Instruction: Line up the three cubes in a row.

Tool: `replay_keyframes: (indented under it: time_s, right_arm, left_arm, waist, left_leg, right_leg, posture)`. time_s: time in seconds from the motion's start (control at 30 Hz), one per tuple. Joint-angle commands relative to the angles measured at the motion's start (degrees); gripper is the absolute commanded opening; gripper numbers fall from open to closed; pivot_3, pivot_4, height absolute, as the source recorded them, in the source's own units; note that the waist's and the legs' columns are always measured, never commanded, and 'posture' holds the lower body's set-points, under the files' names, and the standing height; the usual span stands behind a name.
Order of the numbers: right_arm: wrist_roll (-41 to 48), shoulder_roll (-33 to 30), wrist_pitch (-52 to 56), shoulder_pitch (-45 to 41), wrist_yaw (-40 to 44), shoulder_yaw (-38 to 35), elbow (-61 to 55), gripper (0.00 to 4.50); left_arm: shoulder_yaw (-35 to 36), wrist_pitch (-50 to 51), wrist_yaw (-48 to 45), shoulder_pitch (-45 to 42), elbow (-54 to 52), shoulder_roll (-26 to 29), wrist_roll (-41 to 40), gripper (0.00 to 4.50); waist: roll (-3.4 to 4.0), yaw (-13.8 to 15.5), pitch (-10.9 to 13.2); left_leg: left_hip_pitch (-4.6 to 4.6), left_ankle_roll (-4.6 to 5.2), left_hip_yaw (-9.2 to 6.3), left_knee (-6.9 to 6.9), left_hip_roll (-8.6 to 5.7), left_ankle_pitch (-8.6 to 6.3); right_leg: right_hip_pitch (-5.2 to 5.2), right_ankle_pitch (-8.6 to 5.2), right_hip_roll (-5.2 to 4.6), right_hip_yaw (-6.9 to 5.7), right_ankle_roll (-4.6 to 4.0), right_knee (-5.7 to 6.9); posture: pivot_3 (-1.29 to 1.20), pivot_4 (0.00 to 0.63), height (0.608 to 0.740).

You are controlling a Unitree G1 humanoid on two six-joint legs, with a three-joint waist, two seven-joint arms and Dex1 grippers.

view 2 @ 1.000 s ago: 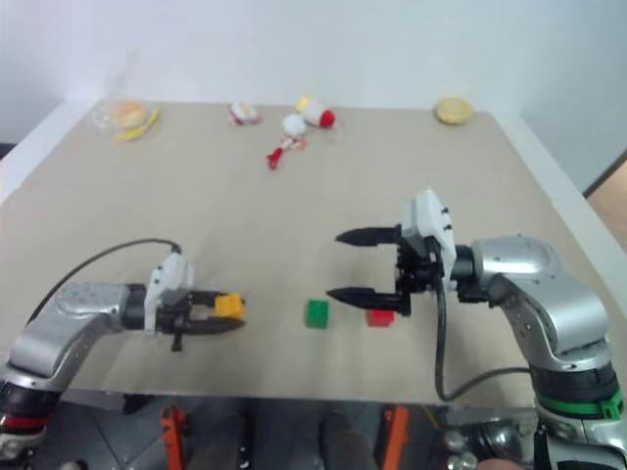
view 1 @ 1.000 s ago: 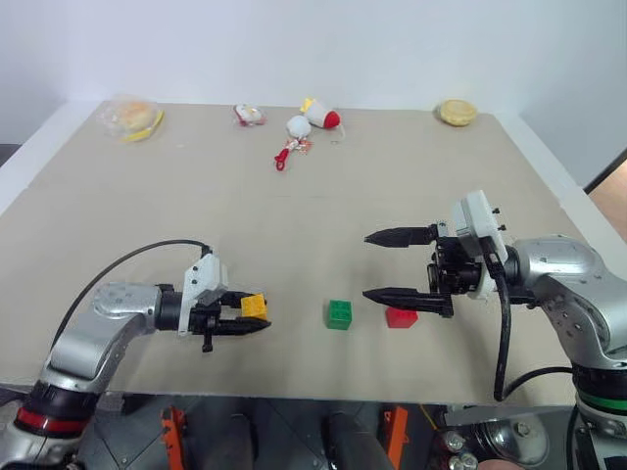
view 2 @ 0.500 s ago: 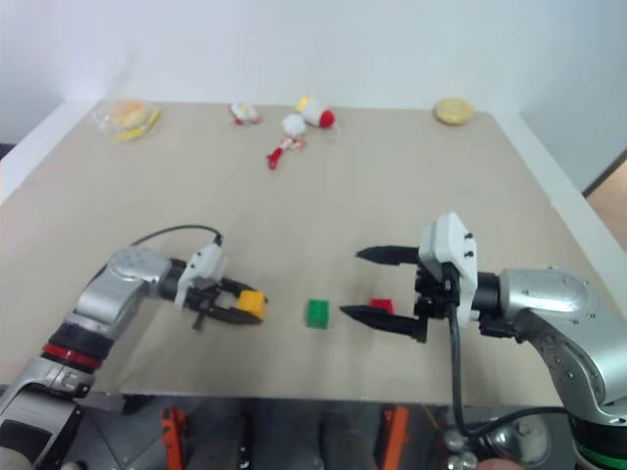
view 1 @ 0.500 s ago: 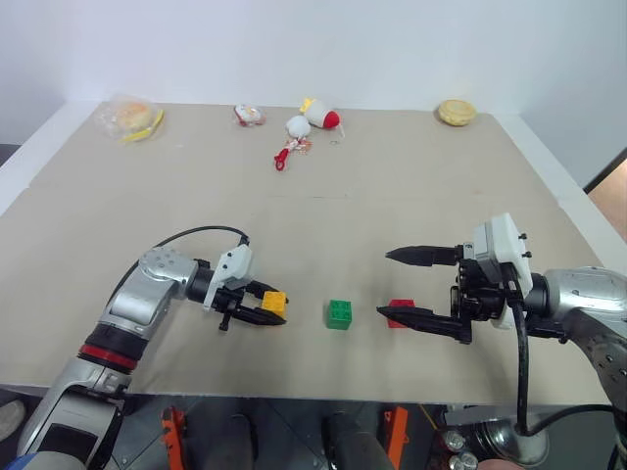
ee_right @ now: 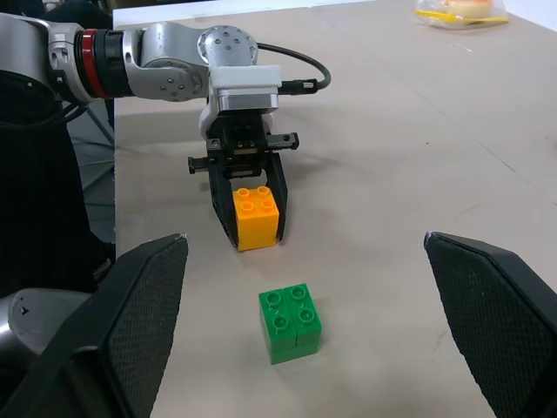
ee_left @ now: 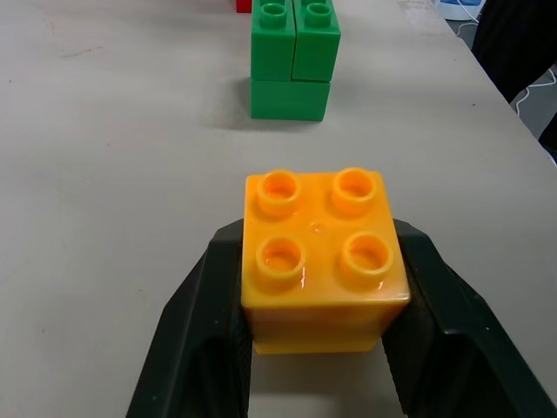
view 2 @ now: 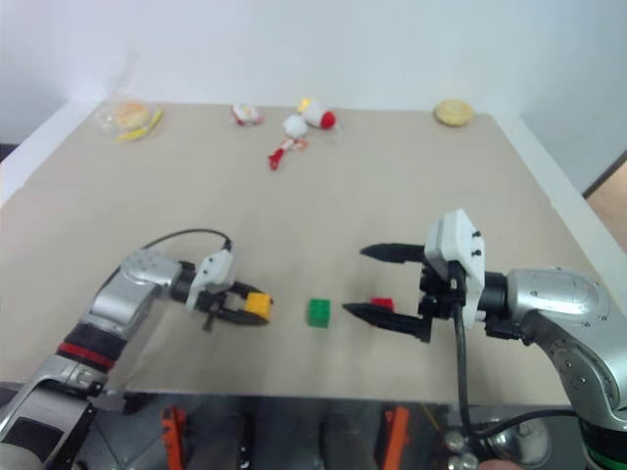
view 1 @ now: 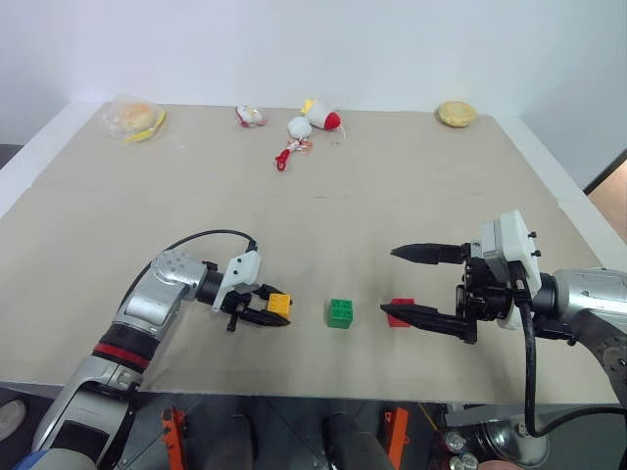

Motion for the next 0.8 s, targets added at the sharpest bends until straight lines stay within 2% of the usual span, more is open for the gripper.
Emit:
replay_keyframes:
  time_s: [0.03,0.13,0.2,0.27,0.33,0.4,0.47,0.57,0.67,0.8]
  right_arm:
    - [0.87,-1.07,-0.83,-0.53,0.27,-1.43,-0.93,4.50]
    - [0.77,-1.10,-1.05,-0.72,0.56,-1.24,-0.51,4.50]
    - [0.72,-1.03,-1.18,-0.84,0.72,-1.15,-0.23,4.50]
    - [0.59,-0.58,-1.53,-0.99,0.41,-1.37,0.11,4.50]
    - [1.91,1.85,-1.49,-1.21,-3.14,-3.96,1.10,4.50]
    - [2.08,4.68,-2.21,-0.90,-7.31,-6.12,1.85,4.50]
    - [0.35,9.30,-3.74,-0.49,-13.32,-6.98,2.89,4.50]
    - [-4.84,16.92,-6.94,-0.19,-23.59,-7.39,5.71,4.50]
    - [-9.93,23.09,-10.41,0.35,-31.40,-7.17,8.48,4.50]
    - [-19.75,29.37,-18.57,0.89,-39.71,-5.16,13.97,4.50]
  left_arm:
    - [0.58,0.62,-0.14,-0.24,-1.26,0.30,-0.45,2.99]
    - [0.89,1.61,-0.62,-0.01,-2.46,0.59,-1.23,4.04]
    - [1.42,2.54,-0.91,-0.02,-3.35,0.61,-2.18,4.45]
    - [2.70,5.30,0.10,-0.36,-4.70,0.37,-3.94,4.45]
    - [8.73,15.61,5.63,-2.41,-9.26,-1.03,-11.81,4.45]
    - [15.59,25.11,14.27,-4.62,-13.31,-3.27,-19.46,4.45]
    - [23.63,26.76,29.11,-6.23,-14.90,-7.92,-22.12,4.45]
    - [30.81,23.62,51.03,-5.68,-16.71,-12.97,-15.79,4.45]
    - [34.13,21.09,61.85,-0.56,-20.80,-15.60,-12.34,4.45]
    - [33.95,17.44,73.36,7.45,-25.60,-18.54,-5.48,4.45]
  waist:
    - [0.00,0.00,0.00]
    - [0.00,0.00,0.00]
    - [0.00,0.00,0.00]
    - [0.00,0.00,0.00]
    - [-0.01,-0.02,0.00]
    - [-0.02,-0.01,0.01]
    - [-0.02,0.05,0.01]
    - [0.00,-0.05,-0.04]
    - [0.02,-0.25,-0.05]
    - [0.00,-0.06,-0.06]
  left_leg:
    - [0.00,0.00,0.00,0.00,0.00,0.00]
    - [0.00,0.00,0.00,0.00,0.00,0.00]
    - [0.00,0.00,0.00,0.00,0.00,0.00]
    - [0.00,0.00,0.00,0.00,0.00,0.00]
    - [0.00,0.00,0.00,0.00,0.00,0.00]
    - [-0.04,0.01,-0.05,0.05,0.02,0.01]
    - [-0.13,0.01,-0.15,0.18,0.02,0.01]
    - [0.08,0.01,-0.24,0.23,-0.02,0.01]
    - [0.50,0.01,-0.06,-0.01,-0.05,0.01]
    - [0.54,0.01,-0.07,-0.11,-0.04,0.01]
  right_leg:
    - [0.00,0.00,0.00,0.00,0.00,0.00]
    - [0.00,0.00,0.00,0.00,0.00,0.00]
    - [0.00,0.00,0.00,0.00,0.00,0.00]
    - [0.00,0.00,0.00,0.00,0.00,0.00]
    - [0.00,0.00,0.00,0.00,0.00,0.00]
    - [0.00,0.02,0.01,-0.04,0.03,0.02]
    - [0.00,0.17,0.02,-0.13,0.30,0.06]
    - [0.28,0.19,0.02,-0.16,0.36,0.03]
    - [0.48,0.21,0.03,0.09,0.39,0.00]
    - [0.49,0.18,0.07,0.09,0.32,0.01]
  posture:
    - [0.00,0.150,0.737]
    - [0.00,0.150,0.737]
    - [0.00,0.150,0.737]
    - [0.00,0.150,0.737]
    - [0.00,0.150,0.737]
    - [0.00,0.150,0.737]
    - [0.00,0.150,0.737]
    - [0.00,0.150,0.737]
    - [0.00,0.150,0.737]
    - [0.00,0.150,0.737]
